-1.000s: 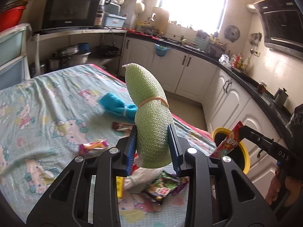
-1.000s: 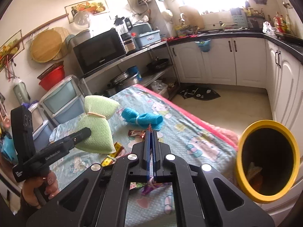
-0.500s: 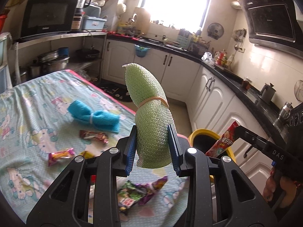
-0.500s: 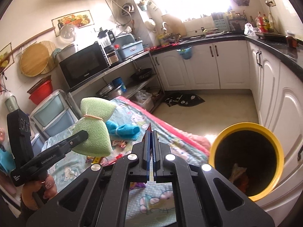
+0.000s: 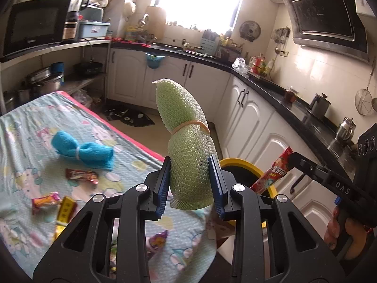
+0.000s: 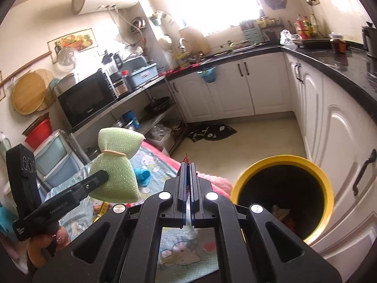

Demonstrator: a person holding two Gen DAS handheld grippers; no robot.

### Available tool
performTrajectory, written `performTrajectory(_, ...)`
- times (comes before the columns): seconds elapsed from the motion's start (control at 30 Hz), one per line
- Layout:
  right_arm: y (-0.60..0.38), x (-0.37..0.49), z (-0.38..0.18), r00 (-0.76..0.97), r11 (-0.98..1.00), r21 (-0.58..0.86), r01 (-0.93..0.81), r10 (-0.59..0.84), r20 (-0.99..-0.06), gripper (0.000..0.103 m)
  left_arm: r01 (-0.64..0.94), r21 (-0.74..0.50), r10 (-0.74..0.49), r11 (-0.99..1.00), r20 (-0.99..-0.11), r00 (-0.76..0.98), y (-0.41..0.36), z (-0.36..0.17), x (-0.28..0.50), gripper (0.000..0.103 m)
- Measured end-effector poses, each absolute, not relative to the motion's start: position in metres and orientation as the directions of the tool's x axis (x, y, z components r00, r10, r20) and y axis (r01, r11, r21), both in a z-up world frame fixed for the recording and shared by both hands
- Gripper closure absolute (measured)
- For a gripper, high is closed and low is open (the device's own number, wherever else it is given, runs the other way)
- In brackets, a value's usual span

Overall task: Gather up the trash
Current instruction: 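Carry the green scrubber and red wrapper over the yellow bin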

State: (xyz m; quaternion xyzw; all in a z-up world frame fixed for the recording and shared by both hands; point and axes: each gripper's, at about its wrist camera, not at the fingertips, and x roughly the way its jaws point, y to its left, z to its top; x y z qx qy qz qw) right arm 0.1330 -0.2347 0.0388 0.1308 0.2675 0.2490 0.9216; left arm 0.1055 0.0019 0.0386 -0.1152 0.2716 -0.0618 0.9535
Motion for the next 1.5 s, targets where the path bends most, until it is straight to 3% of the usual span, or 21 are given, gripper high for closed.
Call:
performTrajectory(0.63,-0.308,0.149,0.016,0.841,0.935,0.318,-0.154,0.293,-0.455,0.101,0.192,-0.246,-0.298,0.950,-0.537,0.789,-0.074,0.028,0.152,0.078)
performTrajectory(1.5,-0.324,0.181,-0.049,0.796,0.959,0.284,-0.018,0.186,-0.577,0.101,0.261,-0.235,-0.351,0.936,-0.657,0.668,-0.140,-0.041,0.214,0.076)
